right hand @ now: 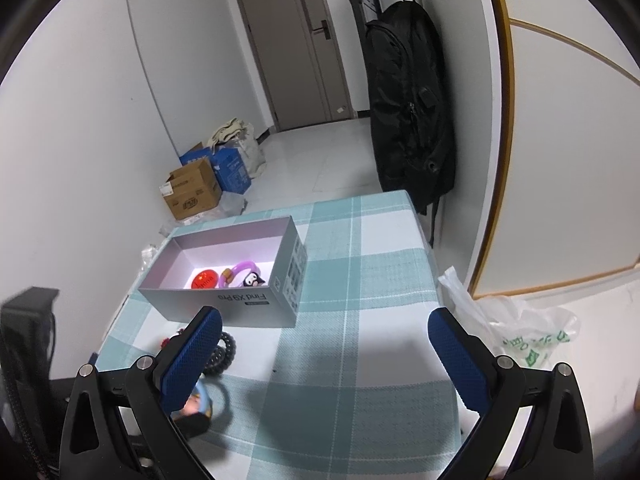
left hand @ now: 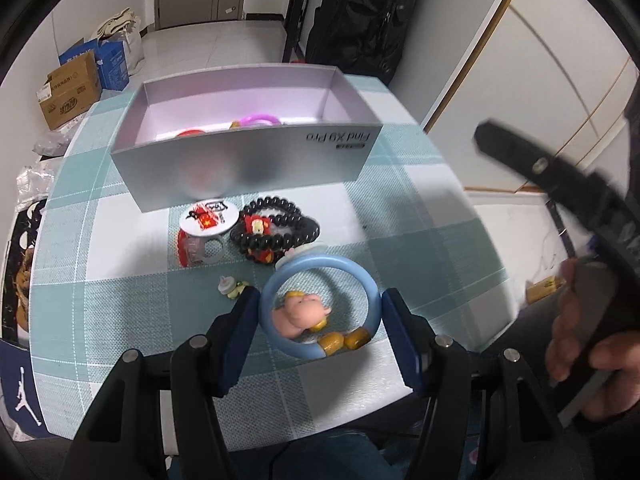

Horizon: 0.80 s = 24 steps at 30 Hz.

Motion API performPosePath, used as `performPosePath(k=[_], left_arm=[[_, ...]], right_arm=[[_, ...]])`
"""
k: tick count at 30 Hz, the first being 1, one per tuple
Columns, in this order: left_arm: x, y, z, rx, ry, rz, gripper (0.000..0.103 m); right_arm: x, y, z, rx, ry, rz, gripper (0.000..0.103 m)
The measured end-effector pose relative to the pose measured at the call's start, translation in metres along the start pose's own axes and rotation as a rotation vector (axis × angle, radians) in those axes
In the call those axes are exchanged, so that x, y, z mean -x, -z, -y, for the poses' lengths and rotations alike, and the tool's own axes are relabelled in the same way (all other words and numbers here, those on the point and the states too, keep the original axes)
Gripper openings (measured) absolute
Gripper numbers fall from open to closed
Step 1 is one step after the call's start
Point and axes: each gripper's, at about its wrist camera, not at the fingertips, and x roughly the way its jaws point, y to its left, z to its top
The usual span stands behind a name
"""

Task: Organize jewelry
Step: 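Lift the blue ring off the table with the left tool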

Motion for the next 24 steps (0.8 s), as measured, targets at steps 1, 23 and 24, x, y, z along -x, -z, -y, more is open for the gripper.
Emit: performPosePath(k=[1, 23, 24], left_arm=[[0.002, -0.001, 0.000, 0.006, 0.016, 0.007, 0.057], [0.052, -0.023, -0.039, 0.176, 0.140, 0.188, 0.057], [0.053, -0.022, -0.042, 0.183, 0.138, 0.192, 0.057]], right_arm=[[-0.001, 0.000, 0.001, -0.001, 0.000, -0.003, 0.103], [-0.022, 0.022, -0.039, 0.167, -0.125, -0.137, 0.103], [-0.025, 0.026, -0.046, 0.188, -0.149, -0.155, 0.103]])
